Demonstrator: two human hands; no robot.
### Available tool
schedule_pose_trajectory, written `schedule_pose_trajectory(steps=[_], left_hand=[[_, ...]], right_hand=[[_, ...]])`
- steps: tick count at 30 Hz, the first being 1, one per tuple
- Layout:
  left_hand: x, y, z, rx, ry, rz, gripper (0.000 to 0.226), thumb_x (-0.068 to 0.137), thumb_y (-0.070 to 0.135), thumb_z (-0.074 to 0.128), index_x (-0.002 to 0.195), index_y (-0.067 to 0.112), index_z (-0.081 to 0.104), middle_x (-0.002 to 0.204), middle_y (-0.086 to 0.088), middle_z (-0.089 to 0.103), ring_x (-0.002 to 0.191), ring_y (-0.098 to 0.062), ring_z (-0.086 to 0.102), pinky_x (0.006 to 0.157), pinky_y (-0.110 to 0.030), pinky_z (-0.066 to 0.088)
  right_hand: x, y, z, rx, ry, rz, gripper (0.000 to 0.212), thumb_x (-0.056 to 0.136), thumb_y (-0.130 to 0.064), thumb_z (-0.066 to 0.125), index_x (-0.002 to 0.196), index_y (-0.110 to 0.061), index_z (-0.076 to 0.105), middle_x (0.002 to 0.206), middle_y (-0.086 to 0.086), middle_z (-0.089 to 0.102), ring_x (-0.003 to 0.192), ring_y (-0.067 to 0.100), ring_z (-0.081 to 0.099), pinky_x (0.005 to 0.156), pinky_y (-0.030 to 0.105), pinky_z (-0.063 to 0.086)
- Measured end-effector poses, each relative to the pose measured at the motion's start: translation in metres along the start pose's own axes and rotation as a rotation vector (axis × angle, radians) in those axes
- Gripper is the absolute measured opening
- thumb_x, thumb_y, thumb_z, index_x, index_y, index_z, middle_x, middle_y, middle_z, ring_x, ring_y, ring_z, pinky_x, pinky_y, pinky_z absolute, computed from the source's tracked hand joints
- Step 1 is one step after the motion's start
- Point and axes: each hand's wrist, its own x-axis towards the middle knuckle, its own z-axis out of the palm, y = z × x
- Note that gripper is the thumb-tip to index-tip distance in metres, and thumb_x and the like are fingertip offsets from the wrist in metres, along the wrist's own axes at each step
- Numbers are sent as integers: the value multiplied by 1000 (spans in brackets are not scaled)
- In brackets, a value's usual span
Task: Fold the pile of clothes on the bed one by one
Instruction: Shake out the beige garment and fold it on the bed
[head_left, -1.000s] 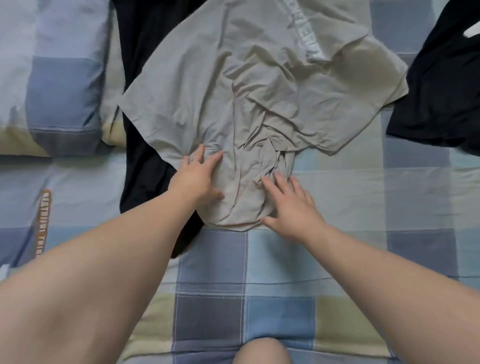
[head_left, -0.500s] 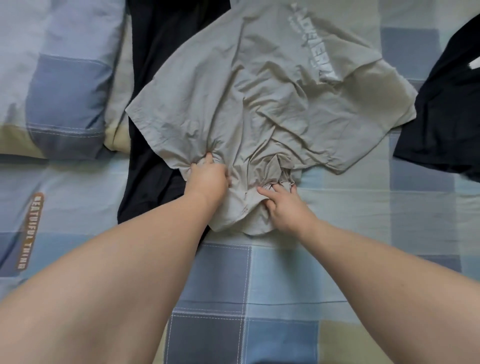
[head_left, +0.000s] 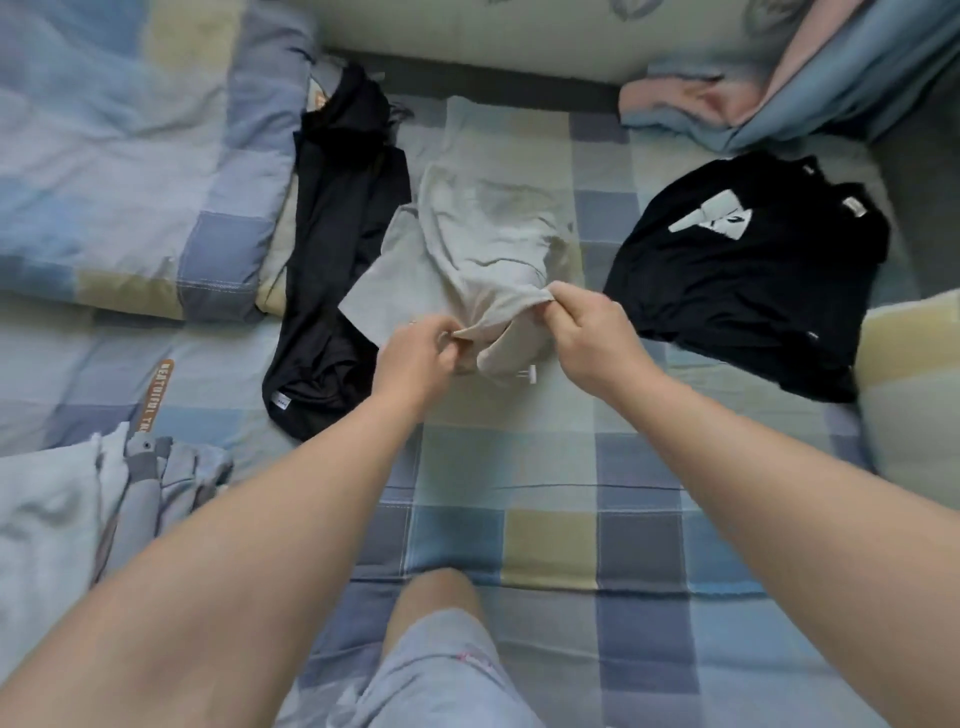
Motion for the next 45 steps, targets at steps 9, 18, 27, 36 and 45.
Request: schedule_pose_trajectory(steps=[9,18,27,36,45], left_hand=[[-149,199,-134,-379,308,206,15,99,21,54,86,16,60,61,10,54,52,-5,43,52,-25,37],[-211,324,-251,-466,275,359,22,95,24,65,72,24,65,62,4,51,54,-11,36,48,-23,28],[-245,368,-330,-536,88,434,15,97,13,64,85,3,64,76,-11,55,72,-20,50,68,-30,41],[-245,379,-423,-395,201,460,26,97,21,65,72,13,59,69,-6,51,72,-19,47,65,-29,36],[-267,401,-437,-162,85,597,35,83,52,75,112,35,65,109,12,67,97,-3,64,79,-18,50]], right_hand=[[-135,-84,-185,305,156,24,33,107,-22,43,99,2,63,94,26,64,84,24,58,78,45,59],[-173,-174,-280,604,295,36,17,101,-28,60,100,-11,66,100,9,69,89,23,64,78,42,55],[-234,-272,-253,156,336,-395,63,75,-61,66,132,-44,47,135,-11,54,126,8,50,103,32,40],[-224,-301,-263,124,583,-361,12,90,-16,60,85,-27,59,63,-4,64,60,9,59,54,31,46],[-236,-351,-342,407,392,-389,24,99,-14,57,85,-11,77,66,10,55,56,18,45,48,25,35]])
